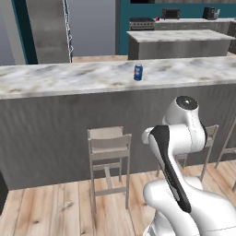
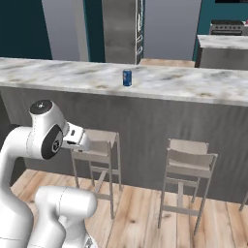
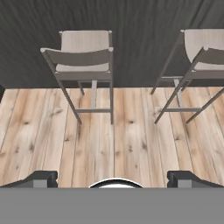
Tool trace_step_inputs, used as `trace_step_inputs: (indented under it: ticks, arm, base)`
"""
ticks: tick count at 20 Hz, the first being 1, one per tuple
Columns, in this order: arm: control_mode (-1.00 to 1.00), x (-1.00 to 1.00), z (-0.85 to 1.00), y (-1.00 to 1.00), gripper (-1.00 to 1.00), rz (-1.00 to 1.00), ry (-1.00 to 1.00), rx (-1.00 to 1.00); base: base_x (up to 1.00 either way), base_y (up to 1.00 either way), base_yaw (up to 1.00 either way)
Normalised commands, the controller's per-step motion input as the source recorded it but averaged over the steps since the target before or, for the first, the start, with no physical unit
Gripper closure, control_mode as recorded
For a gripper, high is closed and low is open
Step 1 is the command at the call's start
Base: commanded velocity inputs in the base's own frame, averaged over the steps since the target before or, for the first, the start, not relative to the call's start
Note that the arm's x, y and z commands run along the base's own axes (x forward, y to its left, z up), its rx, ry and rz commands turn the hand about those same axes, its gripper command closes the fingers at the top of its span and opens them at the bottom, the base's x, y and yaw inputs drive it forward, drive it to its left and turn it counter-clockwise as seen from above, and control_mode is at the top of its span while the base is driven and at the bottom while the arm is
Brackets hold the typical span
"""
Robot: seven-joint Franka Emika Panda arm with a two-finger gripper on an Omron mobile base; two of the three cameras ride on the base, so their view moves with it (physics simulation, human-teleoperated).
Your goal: Four empty soda cans are scattered around the kitchen. Gather all the cans and cluster them next to the stove for recycling.
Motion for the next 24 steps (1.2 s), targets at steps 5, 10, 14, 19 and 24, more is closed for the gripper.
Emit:
trace_step_inputs:
  ticks: [5, 10, 14, 19, 24]
  arm:
    - [1.0, 0.0, 0.0, 0.0, -1.0, 0.0, 0.0, 0.0]
    - [1.0, 0.0, 0.0, 0.0, -1.0, 0.0, 0.0, 0.0]
    - [1.0, 0.0, 0.0, 0.0, -1.0, 0.0, 0.0, 0.0]
    - [1.0, 0.0, 0.0, 0.0, -1.0, 0.0, 0.0, 0.0]
    - [1.0, 0.0, 0.0, 0.0, -1.0, 0.0, 0.0, 0.0]
  base:
    - [0.65, 0.19, -0.05]
    - [0.49, 0.23, -0.06]
    - [0.23, 0.29, -0.07]
    - [0.13, 0.29, -0.06]
    - [0.16, 0.24, -0.02]
